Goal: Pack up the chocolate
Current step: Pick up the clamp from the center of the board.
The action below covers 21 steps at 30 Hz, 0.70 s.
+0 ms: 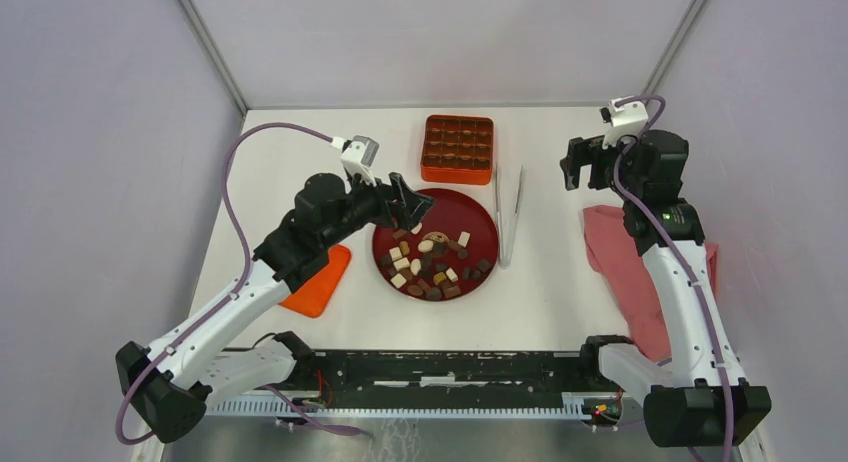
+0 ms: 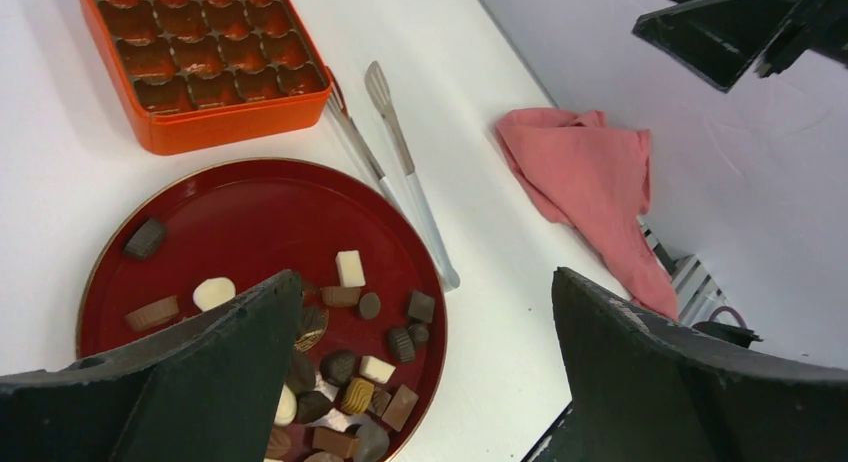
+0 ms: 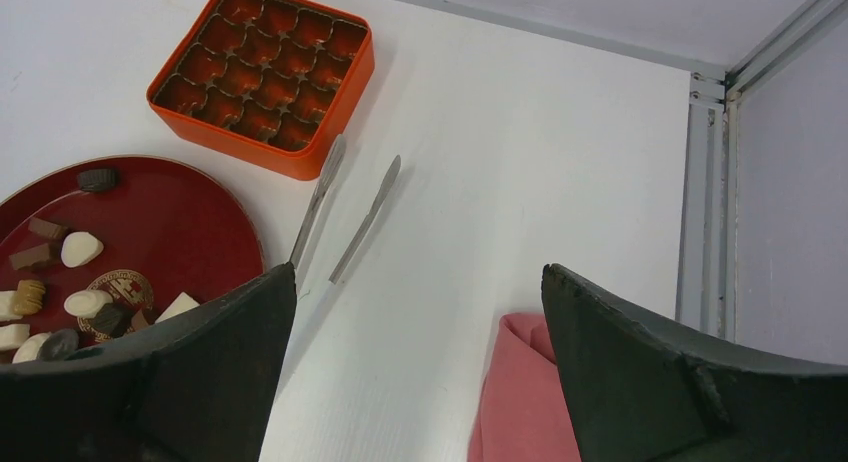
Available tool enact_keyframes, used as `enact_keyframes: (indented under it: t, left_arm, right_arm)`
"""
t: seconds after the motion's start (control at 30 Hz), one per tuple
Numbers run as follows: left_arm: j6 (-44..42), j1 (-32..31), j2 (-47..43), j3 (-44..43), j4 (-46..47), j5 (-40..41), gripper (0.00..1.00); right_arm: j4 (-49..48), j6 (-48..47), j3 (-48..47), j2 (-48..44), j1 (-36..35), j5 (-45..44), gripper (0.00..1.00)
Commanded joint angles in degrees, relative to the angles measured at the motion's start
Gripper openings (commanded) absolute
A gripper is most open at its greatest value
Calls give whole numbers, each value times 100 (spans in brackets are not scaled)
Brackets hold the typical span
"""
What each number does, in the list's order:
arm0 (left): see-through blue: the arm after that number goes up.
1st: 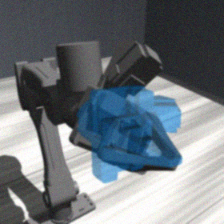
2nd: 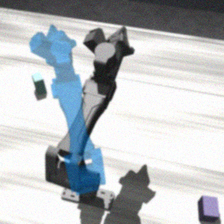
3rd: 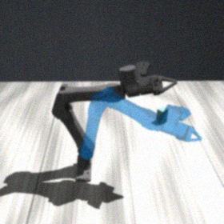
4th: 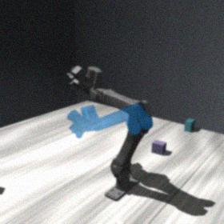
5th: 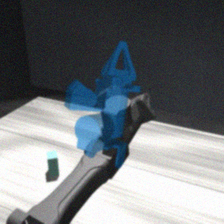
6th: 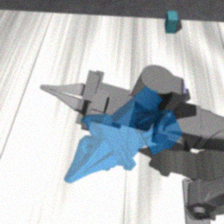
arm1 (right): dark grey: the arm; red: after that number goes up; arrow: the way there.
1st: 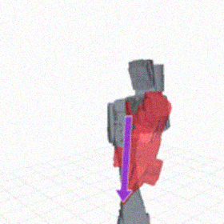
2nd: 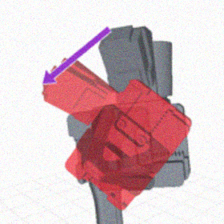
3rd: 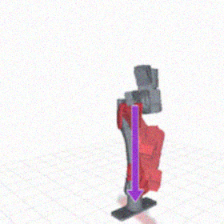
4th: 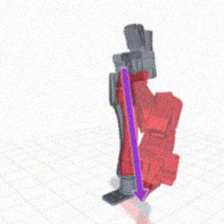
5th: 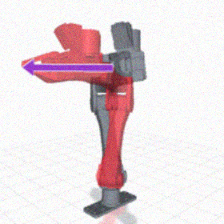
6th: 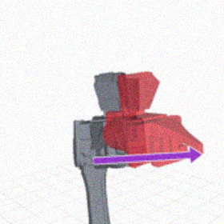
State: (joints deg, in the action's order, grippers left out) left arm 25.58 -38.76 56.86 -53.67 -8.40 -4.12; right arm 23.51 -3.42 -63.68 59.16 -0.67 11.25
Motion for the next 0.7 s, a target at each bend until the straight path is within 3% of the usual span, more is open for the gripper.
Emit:
enact_keyframes:
  t: [0.0,0.1,0.23,0.33,0.37,0.47,0.53,0.67]
  left_arm:
    - [399,-33,-41,110,745,-338,100]
    - [642,-38,-65,318,1315,-703,100]
    - [951,-41,22,629,2159,-1231,100]
    - [965,-44,-14,921,2684,-1381,100]
    - [967,-43,-100,1068,2948,-1398,100]
    - [819,-45,-252,1168,2885,-1026,100]
    - [719,-44,-270,1095,2581,-707,100]
    - [755,-44,-224,1025,2338,-704,100]
  right_arm:
    - [-183,115,71,-132,25,-97,98]
    - [-152,10,94,-109,30,140,98]
    - [-149,-629,258,-31,29,1199,98]
    - [394,-2492,376,173,4,2928,98]
    - [723,-3040,384,269,-69,3109,98]
    - [1070,-3744,517,495,-211,3041,98]
    - [567,-2905,708,604,-368,2099,98]
    - [-412,-2374,1196,823,-553,1376,98]
